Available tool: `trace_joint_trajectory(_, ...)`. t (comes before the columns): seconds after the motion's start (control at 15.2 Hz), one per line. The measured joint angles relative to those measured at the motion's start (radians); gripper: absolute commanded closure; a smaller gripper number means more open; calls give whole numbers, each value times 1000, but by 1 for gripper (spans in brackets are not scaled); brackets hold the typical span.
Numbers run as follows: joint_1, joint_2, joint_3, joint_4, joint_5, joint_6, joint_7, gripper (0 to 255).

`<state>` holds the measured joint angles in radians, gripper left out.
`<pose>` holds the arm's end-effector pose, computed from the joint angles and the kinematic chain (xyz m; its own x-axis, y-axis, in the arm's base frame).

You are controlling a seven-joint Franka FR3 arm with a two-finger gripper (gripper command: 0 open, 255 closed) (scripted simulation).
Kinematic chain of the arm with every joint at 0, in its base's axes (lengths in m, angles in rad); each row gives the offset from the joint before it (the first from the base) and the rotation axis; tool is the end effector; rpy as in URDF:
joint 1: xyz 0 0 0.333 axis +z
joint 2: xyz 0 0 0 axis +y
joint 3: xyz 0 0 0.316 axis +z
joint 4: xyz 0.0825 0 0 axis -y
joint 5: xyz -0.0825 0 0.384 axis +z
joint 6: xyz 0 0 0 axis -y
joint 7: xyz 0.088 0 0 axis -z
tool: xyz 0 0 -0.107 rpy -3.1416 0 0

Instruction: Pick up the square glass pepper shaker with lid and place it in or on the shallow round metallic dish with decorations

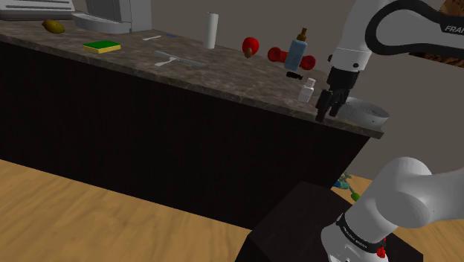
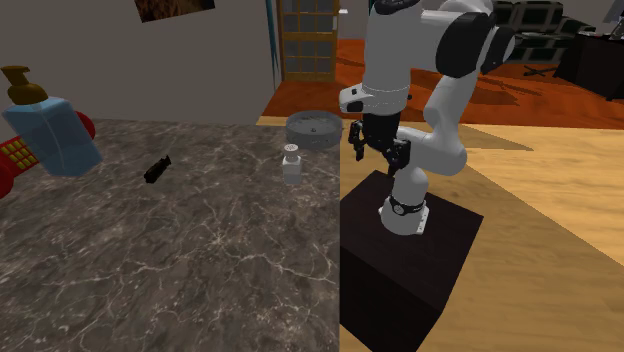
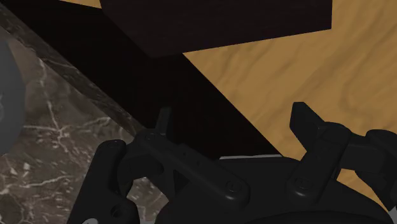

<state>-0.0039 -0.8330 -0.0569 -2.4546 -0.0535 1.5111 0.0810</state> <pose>0.2843 -0.0273 0.5529 0.9865 -0.1212 -0.1097 -0.1196 -0.9926 0.0203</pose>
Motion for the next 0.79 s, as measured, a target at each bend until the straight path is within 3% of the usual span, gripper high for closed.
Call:
trace_joint_trajectory(0.2, -3, 40, -17, 41, -11, -1, -20, 0)
trace_joint_trajectory(0.79, -12, 349, -139, 375, -58, -35, -183, 0)
